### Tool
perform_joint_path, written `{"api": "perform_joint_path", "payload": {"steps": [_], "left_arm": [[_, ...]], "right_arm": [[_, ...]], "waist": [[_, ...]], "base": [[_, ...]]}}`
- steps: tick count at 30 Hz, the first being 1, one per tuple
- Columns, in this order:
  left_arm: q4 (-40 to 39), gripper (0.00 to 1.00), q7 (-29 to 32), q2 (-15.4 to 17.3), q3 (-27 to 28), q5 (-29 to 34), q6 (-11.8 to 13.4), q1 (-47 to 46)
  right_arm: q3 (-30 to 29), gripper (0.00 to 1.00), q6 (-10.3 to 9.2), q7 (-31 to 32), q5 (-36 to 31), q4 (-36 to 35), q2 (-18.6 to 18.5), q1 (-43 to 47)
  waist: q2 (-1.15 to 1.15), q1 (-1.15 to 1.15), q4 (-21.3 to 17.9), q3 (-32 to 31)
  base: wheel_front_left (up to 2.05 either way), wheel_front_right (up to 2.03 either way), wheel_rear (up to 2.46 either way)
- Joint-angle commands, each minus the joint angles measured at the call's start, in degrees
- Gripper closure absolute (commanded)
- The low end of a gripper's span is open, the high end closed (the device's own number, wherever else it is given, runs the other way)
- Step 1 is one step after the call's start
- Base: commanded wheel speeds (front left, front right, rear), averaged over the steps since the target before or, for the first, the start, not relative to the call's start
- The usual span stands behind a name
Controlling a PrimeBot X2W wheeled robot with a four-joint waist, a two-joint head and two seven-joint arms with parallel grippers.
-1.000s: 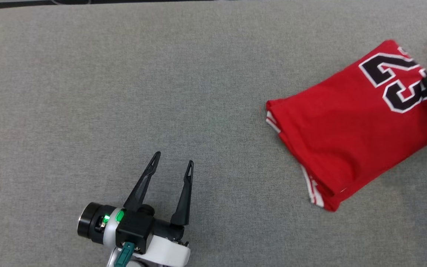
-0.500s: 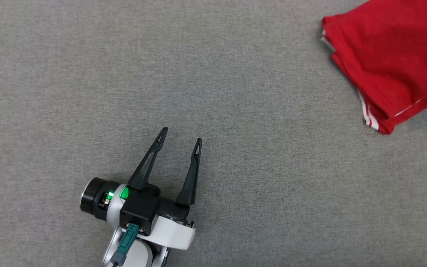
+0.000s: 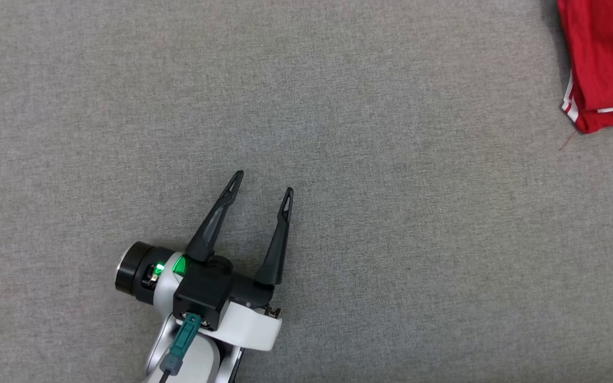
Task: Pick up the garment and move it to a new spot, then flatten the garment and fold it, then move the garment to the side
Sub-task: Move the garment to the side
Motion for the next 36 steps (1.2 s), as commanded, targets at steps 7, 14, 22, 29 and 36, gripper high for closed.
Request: {"api": "perform_joint_path", "payload": {"steps": [7,14,22,29,36], "left_arm": [[0.81,0.0,0.03,0.38,0.16,1.48,-0.91,-1.85],[1.29,0.0,0.09,0.93,0.17,1.77,-0.93,-2.34],[1.57,0.0,0.08,1.1,0.21,1.43,-0.35,-1.84],[0.87,0.0,-0.01,0.59,0.68,0.03,0.48,-0.6],[0.38,0.0,-0.04,0.27,4.44,-4.12,1.99,3.03]], "right_arm": [[-0.02,1.0,-0.02,-3.04,-1.98,9.47,-0.6,0.28],[1.36,0.0,-0.04,-5.31,-8.31,21.14,1.81,-3.73],[0.63,0.0,-0.04,-12.11,-26.2,33.97,9.21,-12.54],[-11.49,0.0,-0.05,-12.04,-42.87,22.22,20.08,-3.15],[-22.56,0.0,-0.04,-12.05,-57.17,10.18,34.88,13.3]], "waist": [[0.0,0.0,0.68,2.3],[0.0,0.0,1.8,3.4],[0.0,0.0,2.46,2.08],[0.0,0.0,2.1,-2.72],[0.0,0.0,1.94,-10.36]], "base": [[0.0,0.0,0.0],[0.0,0.0,0.0],[0.0,0.0,0.0],[0.0,0.0,0.0],[0.0,0.0,0.0]]}}
